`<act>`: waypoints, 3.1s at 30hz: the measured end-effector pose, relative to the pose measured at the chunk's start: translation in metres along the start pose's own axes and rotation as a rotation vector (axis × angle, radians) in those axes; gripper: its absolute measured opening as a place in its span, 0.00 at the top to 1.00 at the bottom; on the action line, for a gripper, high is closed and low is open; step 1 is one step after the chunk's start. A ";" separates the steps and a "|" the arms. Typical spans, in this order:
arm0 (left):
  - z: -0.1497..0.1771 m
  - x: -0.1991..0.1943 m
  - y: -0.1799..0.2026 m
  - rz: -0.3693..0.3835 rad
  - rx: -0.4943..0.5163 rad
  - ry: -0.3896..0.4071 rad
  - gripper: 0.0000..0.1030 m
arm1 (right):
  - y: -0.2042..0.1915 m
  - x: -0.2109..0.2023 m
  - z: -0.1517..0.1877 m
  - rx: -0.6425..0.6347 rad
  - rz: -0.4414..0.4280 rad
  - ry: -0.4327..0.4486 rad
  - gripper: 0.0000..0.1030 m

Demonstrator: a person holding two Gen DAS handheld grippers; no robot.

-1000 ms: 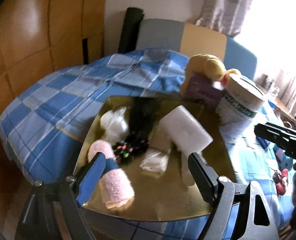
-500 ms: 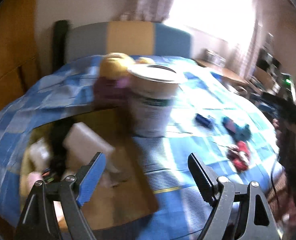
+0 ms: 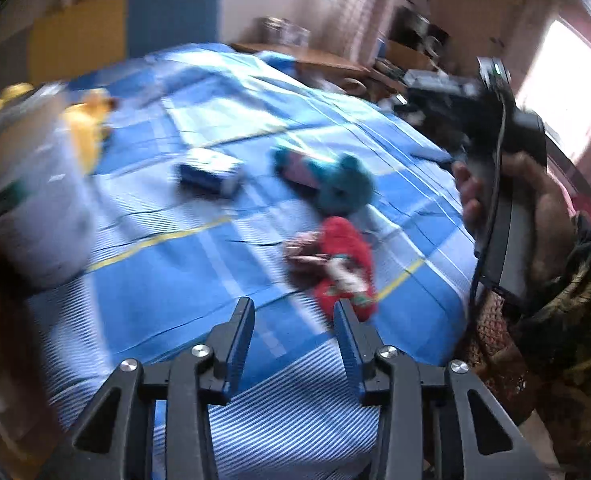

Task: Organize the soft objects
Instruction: 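Reach the left tool to the red Christmas sock and grasp it, then grasp the brown satin scrunchie with the right tool, then carry the red sock into the gold tray with the left tool while right holds the scrunchie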

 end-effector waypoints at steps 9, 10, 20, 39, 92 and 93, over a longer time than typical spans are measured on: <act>-0.010 0.081 0.024 0.028 0.013 -0.141 0.59 | -0.009 0.005 0.008 -0.015 -0.040 -0.042 0.31; -0.009 0.088 0.023 0.028 0.004 -0.155 0.59 | -0.009 0.006 0.008 -0.013 -0.043 -0.046 0.31; 0.006 0.010 -0.015 -0.032 -0.049 0.039 0.82 | -0.015 0.007 0.012 -0.062 -0.044 -0.056 0.31; 0.058 -0.017 -0.099 -0.126 -0.231 0.068 0.77 | -0.101 0.015 0.149 -0.822 -0.029 -0.371 0.31; 0.056 -0.038 -0.091 -0.191 -0.225 0.102 0.82 | -0.110 0.046 0.214 -1.103 0.018 -0.352 0.86; 0.056 -0.042 -0.093 -0.193 -0.241 0.105 0.82 | -0.110 0.046 0.216 -1.104 0.018 -0.350 0.85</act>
Point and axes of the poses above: each gripper's, at about its wrist camera, not at the fingertips, and x roughly the way its jaws point, y to its right, z to its underside, the point moved 9 cm from there along x, roughly the way its jaws point, and after that the axes turned 12 degrees about z, right-handed, at the moved point
